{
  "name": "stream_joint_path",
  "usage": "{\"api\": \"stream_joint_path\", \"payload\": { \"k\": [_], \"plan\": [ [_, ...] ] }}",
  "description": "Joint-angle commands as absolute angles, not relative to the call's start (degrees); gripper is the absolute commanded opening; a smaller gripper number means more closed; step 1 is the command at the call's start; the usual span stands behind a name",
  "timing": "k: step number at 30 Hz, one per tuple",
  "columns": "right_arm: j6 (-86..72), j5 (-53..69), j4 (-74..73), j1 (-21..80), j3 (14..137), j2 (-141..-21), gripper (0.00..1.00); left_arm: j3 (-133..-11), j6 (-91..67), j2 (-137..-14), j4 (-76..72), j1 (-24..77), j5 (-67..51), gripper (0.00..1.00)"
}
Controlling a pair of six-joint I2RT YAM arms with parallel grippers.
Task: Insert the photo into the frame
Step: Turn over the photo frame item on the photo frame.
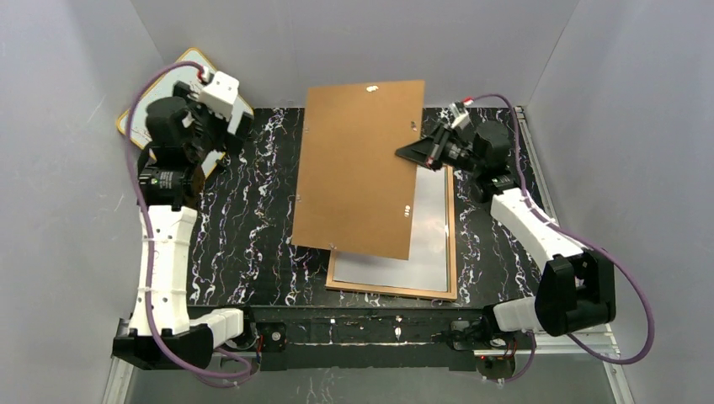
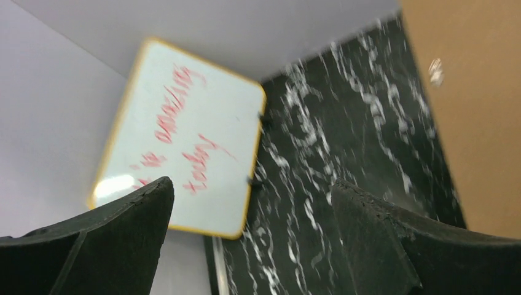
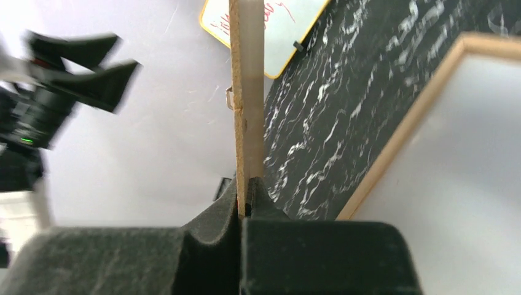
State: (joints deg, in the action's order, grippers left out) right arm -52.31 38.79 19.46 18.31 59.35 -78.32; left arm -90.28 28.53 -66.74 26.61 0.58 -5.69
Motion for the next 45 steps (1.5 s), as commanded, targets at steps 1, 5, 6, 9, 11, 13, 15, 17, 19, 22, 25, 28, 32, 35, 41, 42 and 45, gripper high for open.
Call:
{"api": "stream_joint_path", "payload": {
  "k": [1, 5, 6, 9, 11, 13, 15, 17, 19, 22, 25, 28, 32, 35, 41, 42, 45],
  "plan": [
    [-68.94, 47.64, 30.41, 10.68, 52.27, -72.32, 0.01, -80.58, 30.46, -65.88, 33.13, 0.61, -6.04, 0.98],
    [-72.51, 53.25, 28.75, 5.0, 47.16, -69.25, 0.01, -72.55, 32.17, -67.24, 34.61, 0.68, -11.12, 0.98],
    [-69.7, 53.92, 24.3, 3.19, 47.52, -68.65, 0.01, -71.25, 32.59, -68.2, 35.3, 0.7, -12.84, 0.98],
    [-62.61, 55.4, 11.47, -0.24, 48.75, -67.1, 0.01, -68.97, 33.1, -71.65, 36.52, 1.34, -17.06, 0.98],
    [-57.84, 57.53, 4.73, -2.07, 49.97, -67.88, 0.01, -68.54, 32.95, -74.63, 36.69, 2.17, -19.0, 0.98],
    [-51.75, 58.91, -4.17, -3.06, 52.24, -69.82, 0.01, -68.88, 32.98, -77.93, 36.77, 3.8, -20.04, 0.98],
    [-46.29, 59.75, -10.85, -3.73, 54.17, -71.88, 0.01, -69.43, 33.26, -81.17, 36.72, 5.51, -20.15, 0.98],
    [-41.88, 60.79, -16.02, -4.88, 56.28, -74.2, 0.01, -69.9, 33.43, -84.47, 36.57, 6.96, -20.43, 0.98],
    [-37.37, 60.94, -21.88, -6.41, 58.8, -75.7, 0.01, -70.45, 33.74, -87.78, 36.27, 8.35, -20.57, 0.98],
    [-35.32, 60.93, -23.26, -7.58, 59.57, -76.09, 0.01, -71.37, 33.79, -91.54, 35.87, 9.65, -21.73, 0.98],
    [-38.25, 63.15, -18.31, -8.5, 57.55, -76.75, 0.01, -71.82, 34.09, -94.38, 35.63, 10.49, -23.13, 0.98],
    [-38.94, 64.42, -15.74, -8.61, 56.99, -78.31, 0.01, -71.24, 33.8, -95.68, 34.1, 10.82, -23.88, 0.98],
    [-37.97, 64.56, -15.18, -8.62, 58.15, -81.28, 0.01, -70.16, 32.63, -97.54, 31.96, 11.52, -23.12, 0.98],
    [-35.58, 64.53, -17.53, -8.6, 60.29, -83.91, 0.01, -69.95, 31.78, -98.36, 30.37, 11.78, -21.48, 0.98],
    [-32.62, 64.18, -19.42, -8.53, 62.45, -87.74, 0.01, -69.15, 32.17, -97.74, 28.97, 11.78, -22.23, 0.98],
    [-33.22, 64.39, -18.14, -8.53, 62.06, -87.99, 0.01, -69.13, 32.17, -97.75, 28.96, 11.78, -22.17, 0.98],
    [-35.36, 65.25, -13.52, -8.57, 59.95, -88.39, 0.01, -68.63, 32.74, -97.81, 29.04, 11.73, -21.47, 0.98]
  ]
}}
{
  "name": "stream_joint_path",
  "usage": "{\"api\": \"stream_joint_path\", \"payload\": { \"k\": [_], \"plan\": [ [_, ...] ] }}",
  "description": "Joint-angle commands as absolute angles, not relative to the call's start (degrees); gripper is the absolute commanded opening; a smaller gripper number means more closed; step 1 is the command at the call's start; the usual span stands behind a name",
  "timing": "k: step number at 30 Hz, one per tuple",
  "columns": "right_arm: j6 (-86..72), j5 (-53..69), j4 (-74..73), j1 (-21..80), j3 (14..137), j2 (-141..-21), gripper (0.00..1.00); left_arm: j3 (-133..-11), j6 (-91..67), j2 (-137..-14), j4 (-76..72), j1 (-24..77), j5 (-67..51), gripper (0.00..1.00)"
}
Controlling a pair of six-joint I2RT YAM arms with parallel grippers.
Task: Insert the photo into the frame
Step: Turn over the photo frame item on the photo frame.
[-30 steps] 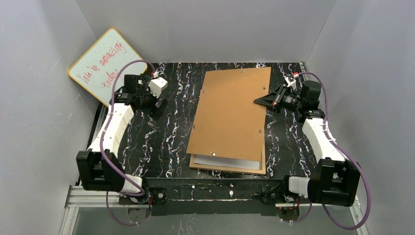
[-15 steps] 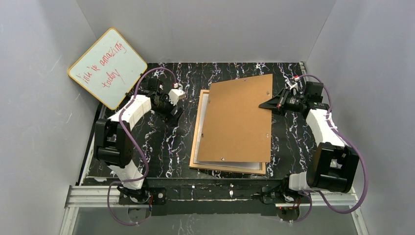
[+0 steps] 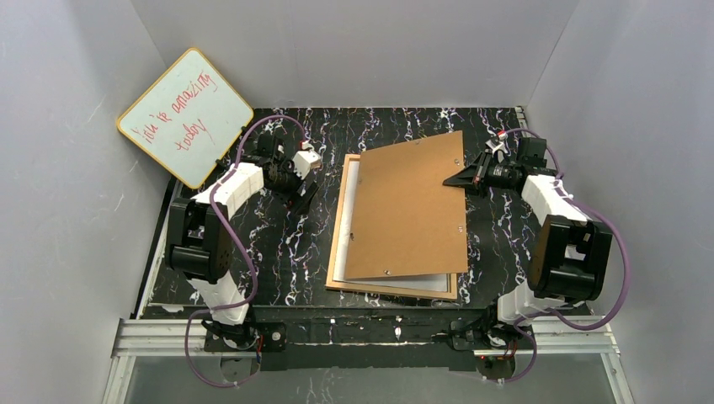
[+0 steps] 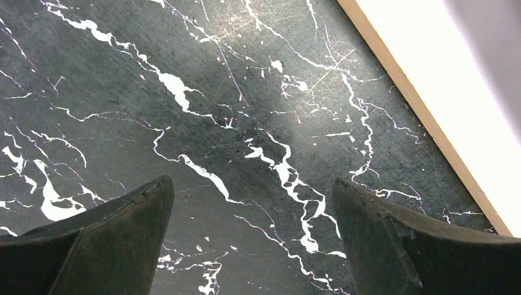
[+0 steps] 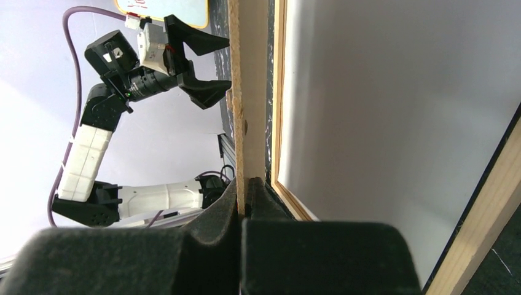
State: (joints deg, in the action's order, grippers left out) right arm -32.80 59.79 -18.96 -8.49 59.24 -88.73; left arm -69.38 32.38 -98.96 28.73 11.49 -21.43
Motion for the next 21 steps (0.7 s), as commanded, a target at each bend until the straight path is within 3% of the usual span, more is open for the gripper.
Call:
{"api": "stream_joint_path", "payload": {
  "k": [1, 21],
  "plan": [
    [-36.28, 65.45, -12.17, -8.53, 59.22, -88.6, 0.01, -68.5, 32.97, -97.89, 29.15, 11.77, -21.28, 0.98],
    [-42.24, 65.08, 0.28, -3.8, 56.41, -96.04, 0.01, -66.68, 35.39, -96.92, 31.84, 11.78, -18.59, 0.98]
  ]
}}
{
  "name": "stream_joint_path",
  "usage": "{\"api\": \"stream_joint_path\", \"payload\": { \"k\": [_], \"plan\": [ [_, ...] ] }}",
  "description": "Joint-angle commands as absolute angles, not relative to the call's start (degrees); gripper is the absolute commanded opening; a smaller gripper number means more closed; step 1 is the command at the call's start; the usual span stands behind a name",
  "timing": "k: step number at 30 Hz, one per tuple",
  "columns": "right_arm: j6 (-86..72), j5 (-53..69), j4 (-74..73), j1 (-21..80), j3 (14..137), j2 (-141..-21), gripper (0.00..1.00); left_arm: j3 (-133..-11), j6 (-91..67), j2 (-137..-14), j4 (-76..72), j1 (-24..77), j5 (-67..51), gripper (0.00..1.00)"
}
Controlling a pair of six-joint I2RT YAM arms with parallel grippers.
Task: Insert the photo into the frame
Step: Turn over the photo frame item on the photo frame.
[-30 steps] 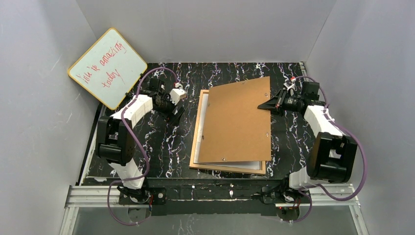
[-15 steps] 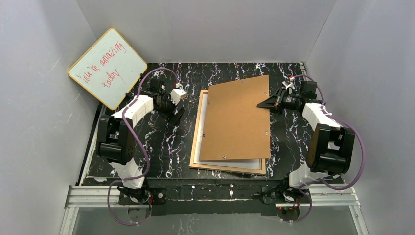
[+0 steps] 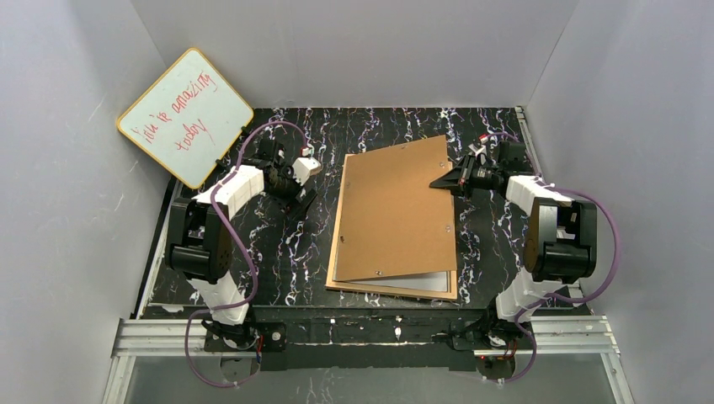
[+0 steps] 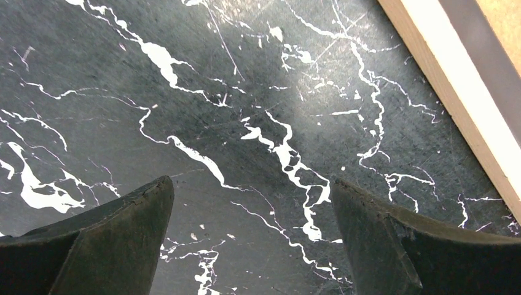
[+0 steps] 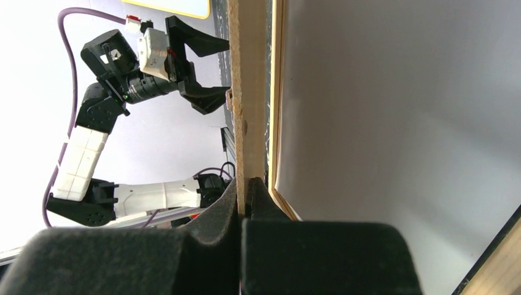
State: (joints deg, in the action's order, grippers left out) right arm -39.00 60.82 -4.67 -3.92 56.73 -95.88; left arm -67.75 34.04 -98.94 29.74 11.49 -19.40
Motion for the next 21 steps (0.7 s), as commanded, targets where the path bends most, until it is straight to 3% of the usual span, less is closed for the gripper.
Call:
{"api": "stream_joint_path", "payload": {
  "k": [1, 21],
  "plan": [
    [-42.27, 65.1, 1.02, -3.78, 56.18, -96.26, 0.01, -66.57, 35.49, -96.8, 31.88, 11.78, -18.55, 0.98],
    [-40.69, 63.48, 1.73, -4.12, 52.27, -96.5, 0.01, -66.36, 36.65, -96.03, 33.48, 11.78, -18.02, 0.98]
  ]
}}
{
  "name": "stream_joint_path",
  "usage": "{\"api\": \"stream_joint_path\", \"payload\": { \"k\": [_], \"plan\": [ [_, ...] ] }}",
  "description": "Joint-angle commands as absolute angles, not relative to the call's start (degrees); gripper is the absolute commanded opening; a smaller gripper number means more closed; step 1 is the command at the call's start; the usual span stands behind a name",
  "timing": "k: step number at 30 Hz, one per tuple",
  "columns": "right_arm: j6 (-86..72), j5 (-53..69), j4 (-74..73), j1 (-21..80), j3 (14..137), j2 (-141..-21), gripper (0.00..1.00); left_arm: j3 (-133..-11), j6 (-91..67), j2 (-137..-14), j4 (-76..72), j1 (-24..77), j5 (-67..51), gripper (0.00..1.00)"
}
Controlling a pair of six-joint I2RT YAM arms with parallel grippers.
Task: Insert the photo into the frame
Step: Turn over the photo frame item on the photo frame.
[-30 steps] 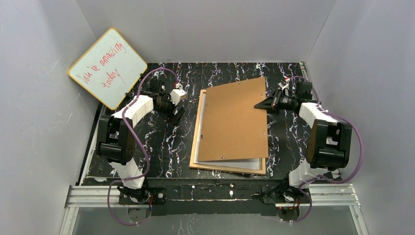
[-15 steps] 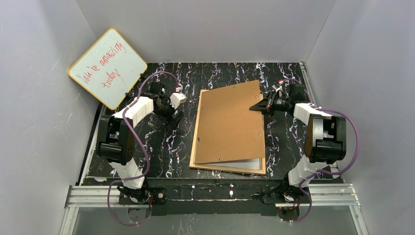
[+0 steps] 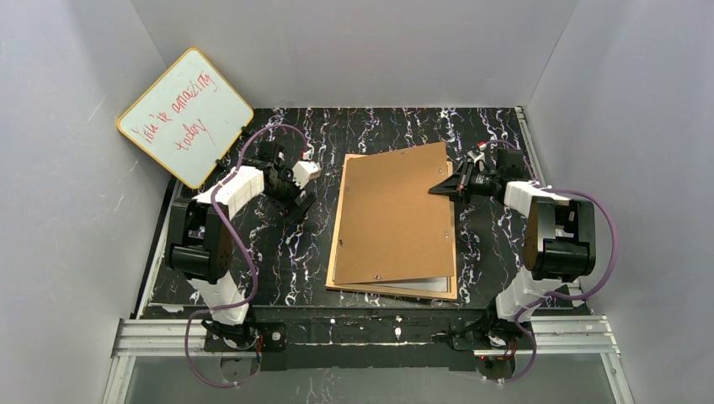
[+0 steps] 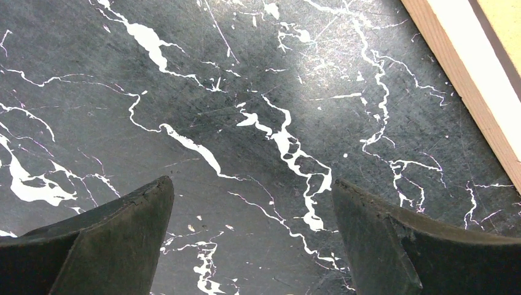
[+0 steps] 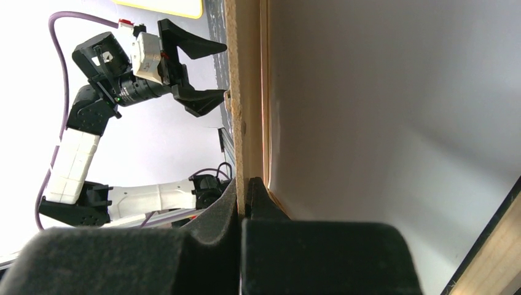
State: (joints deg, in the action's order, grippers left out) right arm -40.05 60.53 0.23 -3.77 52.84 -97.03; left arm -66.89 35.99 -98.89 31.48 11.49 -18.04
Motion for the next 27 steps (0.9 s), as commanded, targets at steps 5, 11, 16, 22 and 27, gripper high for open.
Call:
{"api": "stream_joint_path", "payload": {
  "k": [5, 11, 16, 22, 27],
  "plan": [
    [-40.52, 63.37, 2.23, -4.64, 51.58, -95.65, 0.01, -66.25, 36.8, -95.82, 33.62, 11.78, -17.7, 0.98],
    [-40.47, 63.13, 2.93, -6.54, 50.74, -94.06, 0.01, -66.31, 36.99, -95.91, 33.84, 11.78, -17.5, 0.98],
    [-42.02, 63.99, 5.29, -6.76, 50.12, -94.52, 0.01, -66.38, 37.0, -95.65, 33.84, 11.78, -17.44, 0.98],
    [-43.25, 65.04, 7.66, -6.77, 50.03, -94.94, 0.01, -66.27, 37.09, -95.83, 33.85, 11.78, -17.49, 0.98],
    [-44.46, 65.73, 9.05, -6.63, 50.13, -95.55, 0.01, -66.53, 37.12, -96.15, 34.18, 11.77, -17.51, 0.98]
  ]
}}
